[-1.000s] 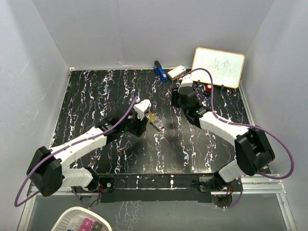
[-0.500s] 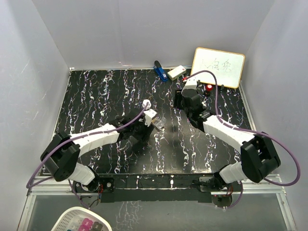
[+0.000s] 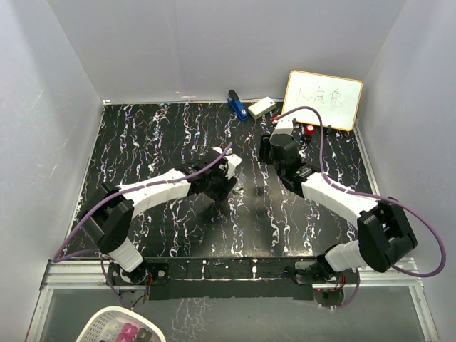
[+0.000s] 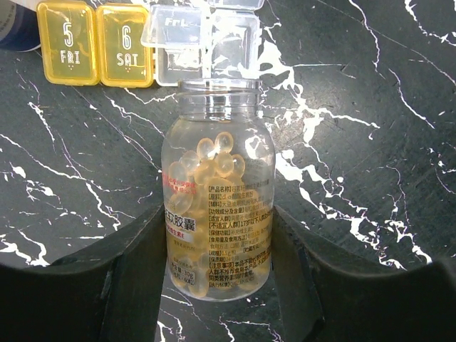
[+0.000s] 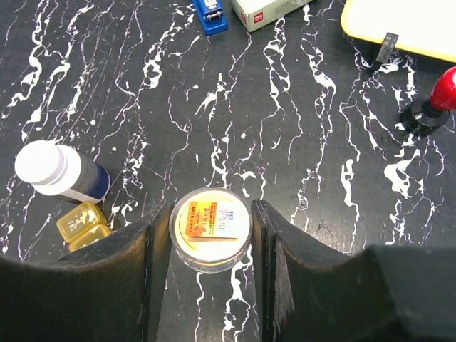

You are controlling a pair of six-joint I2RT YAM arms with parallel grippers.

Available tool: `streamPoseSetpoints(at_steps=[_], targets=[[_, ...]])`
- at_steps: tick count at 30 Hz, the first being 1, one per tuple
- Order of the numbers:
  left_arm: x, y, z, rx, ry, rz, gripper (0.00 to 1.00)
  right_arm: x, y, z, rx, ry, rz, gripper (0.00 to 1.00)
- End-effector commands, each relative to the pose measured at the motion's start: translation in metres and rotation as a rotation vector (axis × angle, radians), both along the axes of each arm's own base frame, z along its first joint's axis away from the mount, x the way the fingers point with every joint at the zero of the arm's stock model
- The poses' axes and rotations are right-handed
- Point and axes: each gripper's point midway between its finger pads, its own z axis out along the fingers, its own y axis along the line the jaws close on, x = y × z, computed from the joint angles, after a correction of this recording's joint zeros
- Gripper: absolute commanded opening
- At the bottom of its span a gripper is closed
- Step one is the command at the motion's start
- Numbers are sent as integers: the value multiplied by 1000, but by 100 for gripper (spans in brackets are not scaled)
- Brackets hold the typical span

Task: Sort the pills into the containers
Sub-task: Pour the pill into the pill container.

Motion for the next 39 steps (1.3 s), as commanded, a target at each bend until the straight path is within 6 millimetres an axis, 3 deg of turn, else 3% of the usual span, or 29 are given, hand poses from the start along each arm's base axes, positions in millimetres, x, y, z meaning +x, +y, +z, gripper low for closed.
streamPoseSetpoints(at_steps=[1, 13, 39], targets=[[-1, 3, 9, 45, 11, -11, 0, 2, -4, 24, 43, -72, -30, 0], [3, -7, 16, 70, 40, -55, 0, 3, -3, 24, 45, -76, -29, 0], [10, -17, 10, 118, 67, -94, 0, 2, -8, 17, 26, -70, -47, 0]])
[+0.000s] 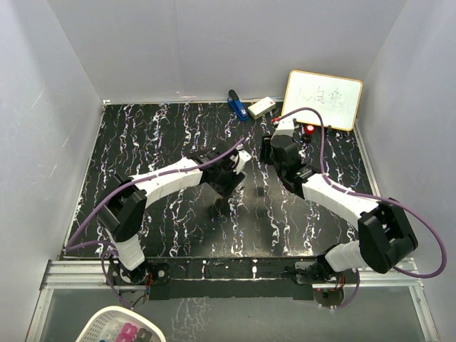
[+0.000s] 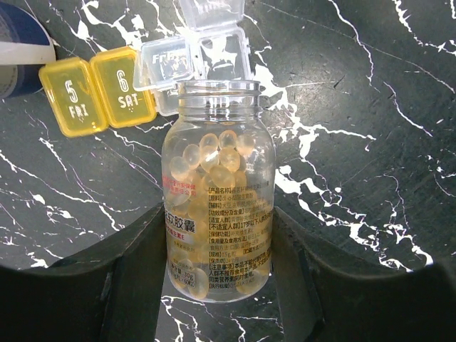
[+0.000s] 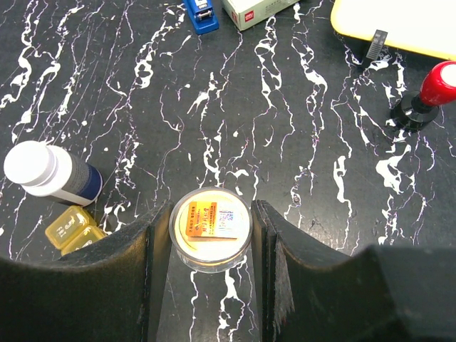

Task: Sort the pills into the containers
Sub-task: Pour the pill into the pill container.

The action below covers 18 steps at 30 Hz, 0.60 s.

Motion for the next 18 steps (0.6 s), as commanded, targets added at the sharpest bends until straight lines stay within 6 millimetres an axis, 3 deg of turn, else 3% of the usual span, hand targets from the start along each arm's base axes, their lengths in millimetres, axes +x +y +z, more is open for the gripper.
streamPoseSetpoints(at_steps=[1, 18], targets=[[-1, -1, 3, 22, 12, -23, 0, 4, -3, 20, 35, -71, -27, 0], [-1, -3, 3, 23, 17, -10, 0, 4, -4, 16, 23, -67, -30, 0]])
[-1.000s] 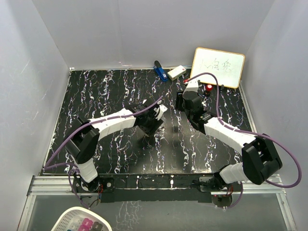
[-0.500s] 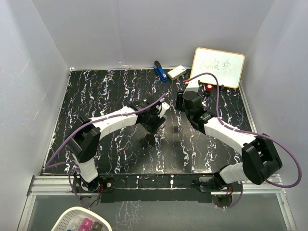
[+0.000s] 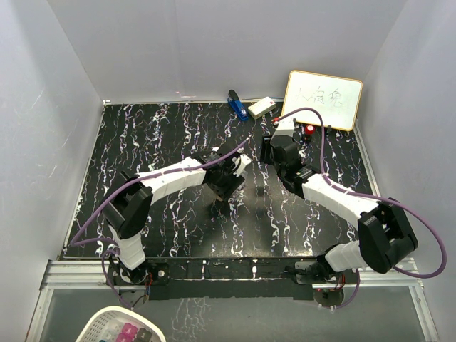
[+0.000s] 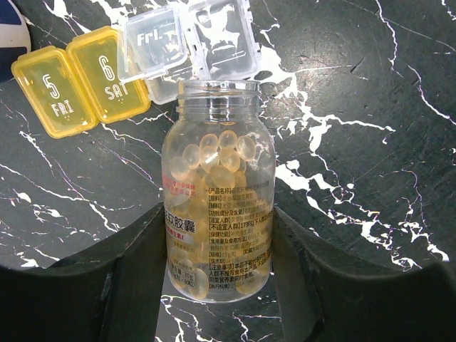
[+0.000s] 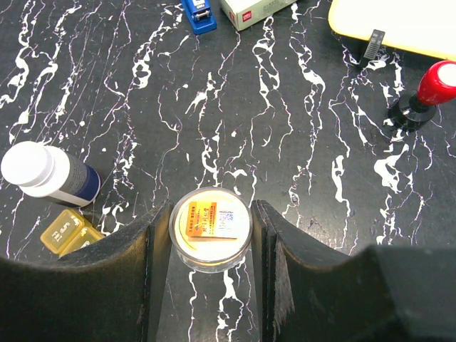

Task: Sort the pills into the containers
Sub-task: Pour the pill into the pill container.

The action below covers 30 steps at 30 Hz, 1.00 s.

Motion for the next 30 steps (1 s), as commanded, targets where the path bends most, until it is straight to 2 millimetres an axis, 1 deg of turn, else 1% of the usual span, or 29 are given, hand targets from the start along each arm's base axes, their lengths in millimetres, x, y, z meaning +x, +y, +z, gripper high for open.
streamPoseSetpoints(at_steps=[1, 7, 14, 24, 30], targets=[[2, -7, 19, -33, -23, 1, 0, 5, -3, 14, 25, -64, -25, 0], [1, -6, 23, -45, -37, 9, 0, 12, 4, -12, 15, -20, 3, 0], [2, -7, 22, -54, -39, 15, 0, 16, 13, -49, 38, 61, 54, 0], [1, -8, 19, -57, -27, 27, 0, 8, 36, -69, 95, 105, 182, 0], [-3, -5, 16, -37, -5, 35, 0, 5, 47, -72, 123, 116, 238, 0]])
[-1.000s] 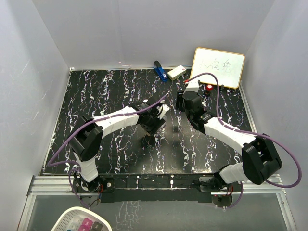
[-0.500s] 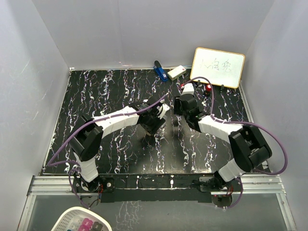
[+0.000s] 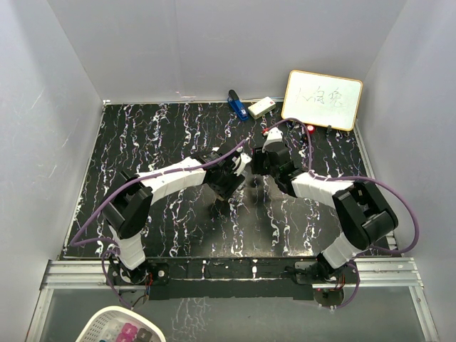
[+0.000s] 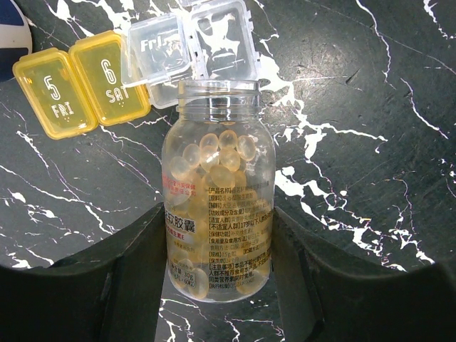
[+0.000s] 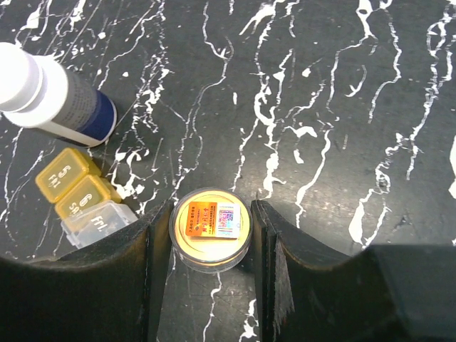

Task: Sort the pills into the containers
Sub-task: Pour the pill into the pill container.

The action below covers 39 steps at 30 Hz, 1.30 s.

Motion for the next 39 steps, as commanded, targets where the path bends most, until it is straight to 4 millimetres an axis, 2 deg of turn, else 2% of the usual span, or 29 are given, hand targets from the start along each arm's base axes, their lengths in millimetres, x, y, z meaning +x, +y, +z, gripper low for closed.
streamPoseSetpoints(at_steps=[1, 11, 24, 39], targets=[[-5, 0, 15, -12, -3, 9, 0, 6, 15, 11, 72, -44, 50, 0], [-4, 0, 15, 7, 5, 29, 0, -1, 25, 6, 94, -22, 112, 0], [-3, -8, 16, -14, 5, 46, 0, -7, 23, -10, 78, 16, 117, 0], [-2, -5, 9, 25, 25, 77, 0, -9, 26, -12, 87, 19, 140, 0]])
